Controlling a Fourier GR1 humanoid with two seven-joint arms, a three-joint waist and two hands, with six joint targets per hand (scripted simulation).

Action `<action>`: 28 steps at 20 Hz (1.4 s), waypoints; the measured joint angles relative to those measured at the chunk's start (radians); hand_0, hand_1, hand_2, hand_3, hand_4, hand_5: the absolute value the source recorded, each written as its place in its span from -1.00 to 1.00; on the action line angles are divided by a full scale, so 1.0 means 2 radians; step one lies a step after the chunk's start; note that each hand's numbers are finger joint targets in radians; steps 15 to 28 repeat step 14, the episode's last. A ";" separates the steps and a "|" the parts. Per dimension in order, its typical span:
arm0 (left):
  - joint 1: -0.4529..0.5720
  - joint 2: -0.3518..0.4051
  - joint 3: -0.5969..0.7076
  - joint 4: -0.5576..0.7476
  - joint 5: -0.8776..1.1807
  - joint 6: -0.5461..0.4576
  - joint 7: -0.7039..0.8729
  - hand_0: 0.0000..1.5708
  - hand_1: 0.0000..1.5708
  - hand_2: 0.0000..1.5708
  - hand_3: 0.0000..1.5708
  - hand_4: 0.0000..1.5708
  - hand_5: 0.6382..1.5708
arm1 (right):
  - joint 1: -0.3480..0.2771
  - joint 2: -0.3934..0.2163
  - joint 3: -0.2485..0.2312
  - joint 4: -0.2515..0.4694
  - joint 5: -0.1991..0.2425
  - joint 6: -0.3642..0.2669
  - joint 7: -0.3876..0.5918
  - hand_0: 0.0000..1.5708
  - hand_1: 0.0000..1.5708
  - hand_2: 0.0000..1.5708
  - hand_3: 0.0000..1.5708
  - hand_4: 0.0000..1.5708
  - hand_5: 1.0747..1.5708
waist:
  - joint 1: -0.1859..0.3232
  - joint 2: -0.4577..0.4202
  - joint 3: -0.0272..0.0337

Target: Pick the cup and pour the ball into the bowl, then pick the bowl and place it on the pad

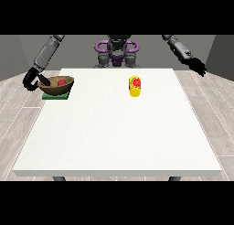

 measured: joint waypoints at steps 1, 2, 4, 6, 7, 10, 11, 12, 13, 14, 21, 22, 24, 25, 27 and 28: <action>0.003 0.001 0.002 -0.005 0.004 -0.001 -0.001 -1.00 -1.00 -1.00 -1.00 0.10 0.17 | -0.003 -0.003 -0.012 0.007 -0.011 0.005 -0.001 0.23 0.23 0.06 -0.01 -0.86 0.24 | -0.002 0.005 0.0005; 0.009 0.005 0.004 -0.013 0.007 -0.005 0.003 -1.00 -1.00 -1.00 -1.00 0.10 0.18 | -0.005 -0.009 -0.022 0.015 -0.019 0.011 0.001 -0.24 -0.24 -0.16 -0.48 -1.00 0.03 | -0.001 0.004 0.0008; 0.015 0.007 0.008 -0.023 0.014 -0.009 0.006 -1.00 -1.00 -1.00 -1.00 0.08 0.15 | -0.013 -0.027 -0.039 0.025 -0.033 0.023 0.004 -1.00 -1.00 -0.18 -0.77 -1.00 -0.34 | -0.002 0.008 0.0012; 0.021 0.008 0.009 -0.027 0.016 -0.009 0.006 -1.00 -1.00 -1.00 -1.00 0.10 0.13 | -0.022 -0.042 -0.051 0.031 -0.043 0.034 0.014 -1.00 -1.00 -0.31 -1.00 -1.00 -0.28 | -0.001 0.005 0.0010; 0.025 0.014 0.011 -0.032 0.020 -0.015 0.010 -1.00 -1.00 -1.00 -1.00 0.11 0.15 | -0.023 -0.049 -0.056 0.035 -0.046 0.041 0.017 -1.00 -1.00 -0.36 -1.00 -1.00 -0.24 | 0.001 0.003 0.0009; 0.033 0.015 0.010 -0.048 0.028 -0.020 0.026 -1.00 -1.00 -1.00 -1.00 0.12 0.23 | -0.029 -0.058 -0.065 0.043 -0.054 0.048 0.022 -1.00 -1.00 -0.42 -0.93 -1.00 -0.12 | 0.001 -0.005 0.0010; 0.034 0.016 0.009 -0.050 0.030 -0.023 0.035 -1.00 -1.00 -1.00 -1.00 0.12 0.23 | -0.030 -0.061 -0.066 0.045 -0.055 0.055 0.027 -1.00 -1.00 -0.44 -1.00 -1.00 -0.11 | 0.000 -0.013 0.0009; 0.035 0.015 0.009 -0.051 0.032 -0.024 0.035 -1.00 -1.00 -1.00 -1.00 0.12 0.23 | -0.032 -0.065 -0.070 0.045 -0.059 0.060 0.029 -1.00 -1.00 -0.46 -1.00 -1.00 -0.07 | 0.000 -0.013 0.0010; 0.034 0.017 0.009 -0.055 0.035 -0.025 0.040 -1.00 -1.00 -1.00 -1.00 0.12 0.23 | -0.037 -0.068 -0.074 0.045 -0.064 0.069 0.031 -1.00 -1.00 -0.46 -0.59 -0.65 -0.03 | 0.000 -0.013 0.0010; 0.035 0.016 0.008 -0.049 0.033 -0.026 0.039 -1.00 -1.00 -1.00 -1.00 0.12 0.23 | -0.040 -0.062 -0.076 0.042 -0.069 0.078 0.030 -1.00 -1.00 -0.87 -0.53 -0.36 0.20 | -0.001 -0.022 0.0007; 0.035 0.016 0.008 -0.049 0.033 -0.026 0.039 -1.00 -1.00 -1.00 -1.00 0.12 0.23 | -0.040 -0.062 -0.076 0.042 -0.069 0.078 0.030 -1.00 -1.00 -0.87 -0.53 -0.36 0.20 | -0.001 -0.022 0.0007; 0.035 0.016 0.008 -0.049 0.033 -0.026 0.039 -1.00 -1.00 -1.00 -1.00 0.12 0.23 | -0.040 -0.062 -0.076 0.042 -0.069 0.078 0.030 -1.00 -1.00 -0.87 -0.53 -0.36 0.20 | -0.001 -0.022 0.0007; 0.035 0.016 0.008 -0.049 0.033 -0.026 0.039 -1.00 -1.00 -1.00 -1.00 0.12 0.23 | -0.040 -0.062 -0.076 0.042 -0.069 0.078 0.030 -1.00 -1.00 -0.87 -0.53 -0.36 0.20 | -0.001 -0.022 0.0007; 0.035 0.016 0.008 -0.049 0.033 -0.026 0.039 -1.00 -1.00 -1.00 -1.00 0.12 0.23 | -0.040 -0.062 -0.076 0.042 -0.069 0.078 0.030 -1.00 -1.00 -0.87 -0.53 -0.36 0.20 | -0.001 -0.022 0.0007; 0.035 0.016 0.008 -0.049 0.033 -0.026 0.039 -1.00 -1.00 -1.00 -1.00 0.12 0.23 | -0.040 -0.062 -0.076 0.042 -0.069 0.078 0.030 -1.00 -1.00 -0.87 -0.53 -0.36 0.20 | -0.001 -0.022 0.0007; 0.035 0.016 0.008 -0.049 0.033 -0.026 0.039 -1.00 -1.00 -1.00 -1.00 0.12 0.23 | -0.040 -0.062 -0.076 0.042 -0.069 0.078 0.030 -1.00 -1.00 -0.87 -0.53 -0.36 0.20 | -0.001 -0.022 0.0007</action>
